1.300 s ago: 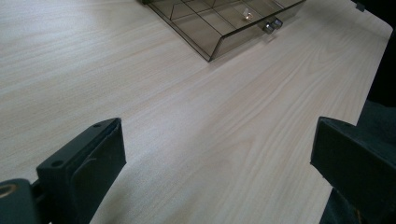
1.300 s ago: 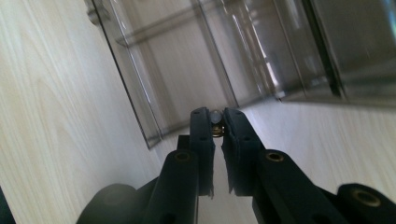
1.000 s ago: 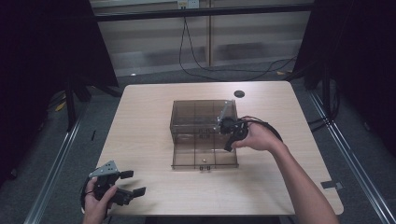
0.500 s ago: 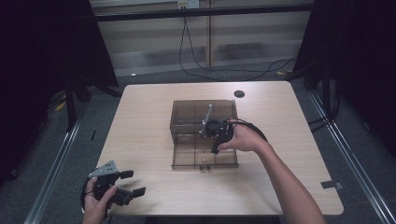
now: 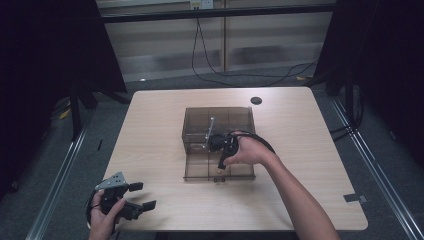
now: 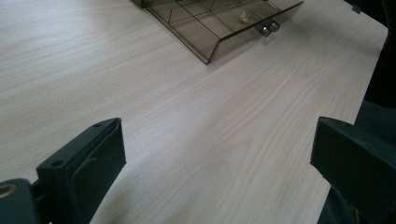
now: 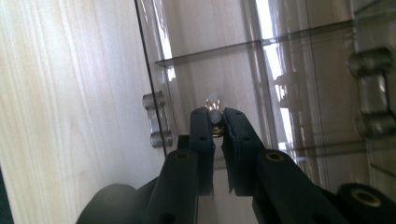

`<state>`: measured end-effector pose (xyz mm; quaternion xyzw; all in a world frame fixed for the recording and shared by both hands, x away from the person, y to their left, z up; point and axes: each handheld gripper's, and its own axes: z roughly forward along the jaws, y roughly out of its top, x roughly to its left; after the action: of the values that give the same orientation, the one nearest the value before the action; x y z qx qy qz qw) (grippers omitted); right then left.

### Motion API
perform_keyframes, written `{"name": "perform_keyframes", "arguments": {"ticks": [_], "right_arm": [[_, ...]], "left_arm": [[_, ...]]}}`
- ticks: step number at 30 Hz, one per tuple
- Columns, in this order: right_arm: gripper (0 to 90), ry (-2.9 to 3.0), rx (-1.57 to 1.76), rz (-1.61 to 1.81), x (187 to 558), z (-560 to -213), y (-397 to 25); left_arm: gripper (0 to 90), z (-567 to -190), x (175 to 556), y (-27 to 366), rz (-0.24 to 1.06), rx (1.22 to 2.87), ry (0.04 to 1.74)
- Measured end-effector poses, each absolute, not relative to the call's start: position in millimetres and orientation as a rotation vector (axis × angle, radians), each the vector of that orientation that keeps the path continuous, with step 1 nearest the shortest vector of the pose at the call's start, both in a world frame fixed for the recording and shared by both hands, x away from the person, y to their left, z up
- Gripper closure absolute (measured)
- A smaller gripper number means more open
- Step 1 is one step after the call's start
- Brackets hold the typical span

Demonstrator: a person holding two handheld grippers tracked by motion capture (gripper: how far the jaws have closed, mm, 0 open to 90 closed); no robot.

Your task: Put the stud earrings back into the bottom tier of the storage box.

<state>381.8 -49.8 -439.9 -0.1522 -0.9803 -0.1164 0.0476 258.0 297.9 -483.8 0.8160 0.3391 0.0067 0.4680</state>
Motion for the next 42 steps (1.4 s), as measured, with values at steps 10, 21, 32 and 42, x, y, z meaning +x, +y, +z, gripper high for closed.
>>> {"name": "perform_keyframes", "arguments": {"ticks": [10,21,32,42], "right_arm": [[82.2,-2.995,-0.437,-0.269,385,-456,-34],[78.7,-3.005,-0.424,-0.250,388,-462,-30],[65.6,-2.998,-0.472,-0.340,386,-447,-43],[62.6,-2.981,-0.518,-0.444,381,-438,-58]], "left_arm": [[3.0,-483,258,299,0.021,1.998,0.830],[3.0,-483,258,299,0.023,2.001,0.832],[3.0,-484,258,298,0.021,2.000,0.830],[3.0,-484,258,298,0.018,2.003,0.832]]}}
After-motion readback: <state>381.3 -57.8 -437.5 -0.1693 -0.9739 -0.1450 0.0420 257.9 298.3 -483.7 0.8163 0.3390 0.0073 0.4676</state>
